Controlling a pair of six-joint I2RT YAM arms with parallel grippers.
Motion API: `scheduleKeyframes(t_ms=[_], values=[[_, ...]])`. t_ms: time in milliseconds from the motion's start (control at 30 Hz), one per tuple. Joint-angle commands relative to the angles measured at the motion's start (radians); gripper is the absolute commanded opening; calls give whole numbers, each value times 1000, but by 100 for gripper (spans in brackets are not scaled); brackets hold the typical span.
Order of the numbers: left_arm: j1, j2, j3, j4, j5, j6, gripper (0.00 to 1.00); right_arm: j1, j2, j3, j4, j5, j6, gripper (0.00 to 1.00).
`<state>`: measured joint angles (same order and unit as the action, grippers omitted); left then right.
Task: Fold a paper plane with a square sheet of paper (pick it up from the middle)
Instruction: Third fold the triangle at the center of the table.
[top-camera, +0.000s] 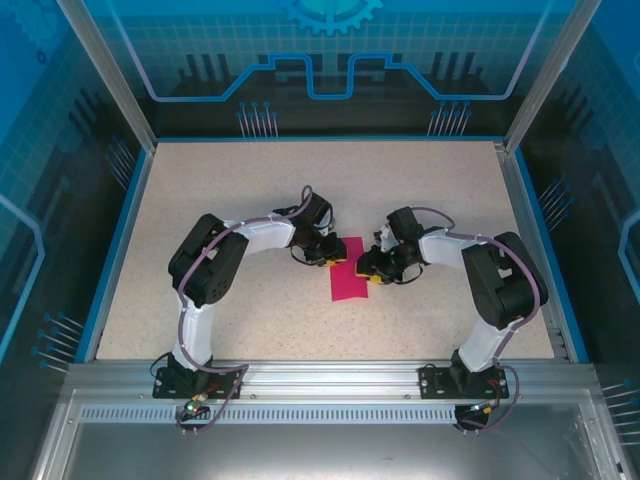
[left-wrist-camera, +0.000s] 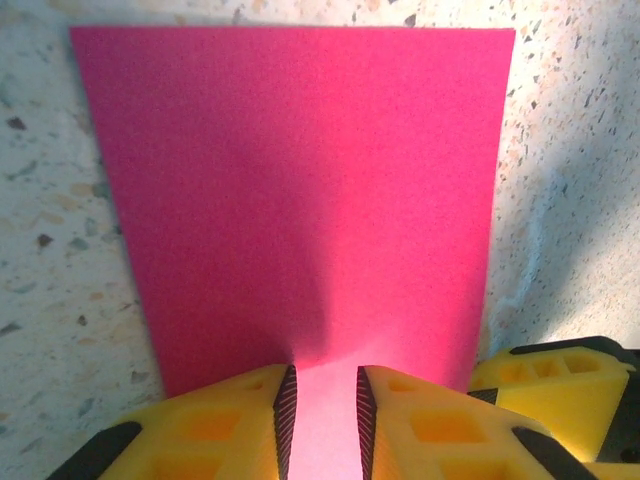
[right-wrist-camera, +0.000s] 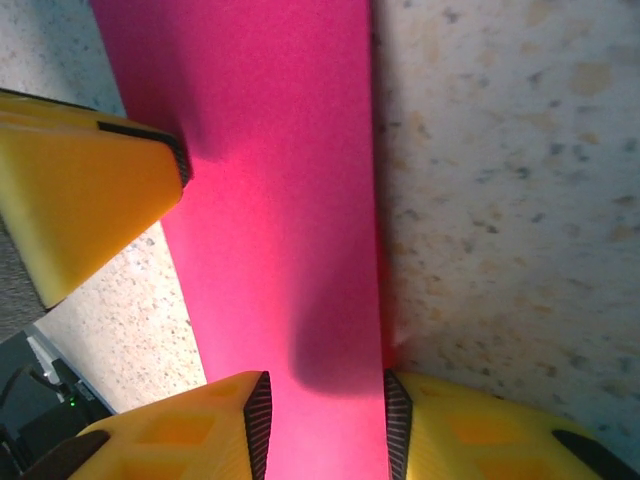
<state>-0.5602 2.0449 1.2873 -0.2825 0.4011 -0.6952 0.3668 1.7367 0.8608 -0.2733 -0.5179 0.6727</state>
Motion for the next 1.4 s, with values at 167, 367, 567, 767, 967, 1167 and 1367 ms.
scheduleKeyframes(t_ms=[167,367,567,767,967,1167,1367], values=[[5,-22,6,-31,32,67,30,-40,18,13,36,-86,-4,36],[4,-32,47,-64,37,102,32,-56,53,13,64,-169,-34,35],[4,-51,50,-78,32,107,35,-71,77,45,50,-161,-48,32],[-3,-130,11,-60,-11,78,48,-75,84,46,56,-162,-47,23],[-23,-230,-61,-59,-64,86,50,-80,80,38,59,-162,-36,18],[-121,-327,-101,-107,-187,162,53,-78,70,24,107,-187,23,15],[-264,-338,-102,-146,-327,239,56,-78,59,-17,132,-181,60,14]])
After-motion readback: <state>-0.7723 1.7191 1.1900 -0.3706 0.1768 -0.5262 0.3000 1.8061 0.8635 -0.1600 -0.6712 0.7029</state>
